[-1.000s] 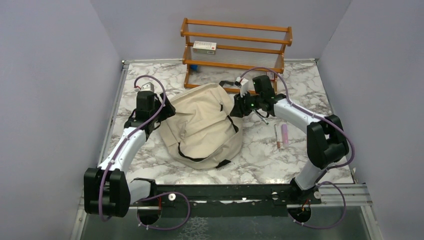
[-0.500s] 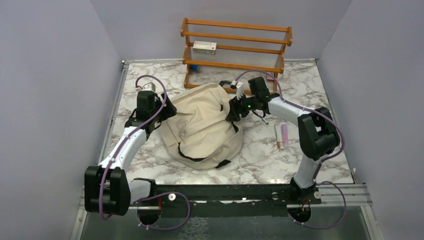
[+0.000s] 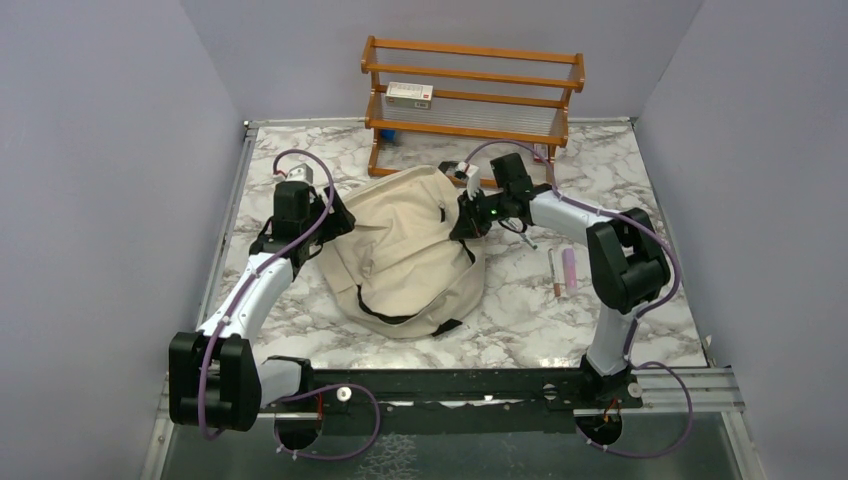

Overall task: Pack the student bag
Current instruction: Zip the student bag at the center of the board.

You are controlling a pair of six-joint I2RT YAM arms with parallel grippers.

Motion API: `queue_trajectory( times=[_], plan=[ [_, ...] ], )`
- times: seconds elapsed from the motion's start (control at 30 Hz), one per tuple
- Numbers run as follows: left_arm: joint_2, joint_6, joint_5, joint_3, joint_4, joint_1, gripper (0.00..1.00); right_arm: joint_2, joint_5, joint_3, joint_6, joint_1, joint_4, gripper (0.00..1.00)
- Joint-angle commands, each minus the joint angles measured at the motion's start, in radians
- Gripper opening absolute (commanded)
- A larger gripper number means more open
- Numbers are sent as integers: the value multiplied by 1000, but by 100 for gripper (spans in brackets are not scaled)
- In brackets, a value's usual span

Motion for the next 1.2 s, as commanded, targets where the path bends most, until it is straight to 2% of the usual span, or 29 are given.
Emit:
queue_trajectory(
  times=[0.0, 0.07, 0.57, 0.9, 0.97, 1.17],
  plan=[
    [7, 23, 58, 44, 28, -6, 77, -37, -14, -15, 11, 0, 33, 5],
    [13, 35, 86, 52, 39, -7, 77, -68, 12, -32, 24, 0, 30, 1],
    [74, 134, 305, 142, 156, -102, 77, -312, 126, -145, 139, 0, 79, 1],
    [136, 136, 313, 180, 160, -149, 77, -238, 150, -182, 117, 0, 107, 1],
    [133, 134, 311, 171, 158, -150, 77, -224, 152, -184, 119, 0, 126, 4],
    [118, 133, 308, 143, 155, -151, 77, -184, 163, -158, 114, 0, 138, 25]
  ],
)
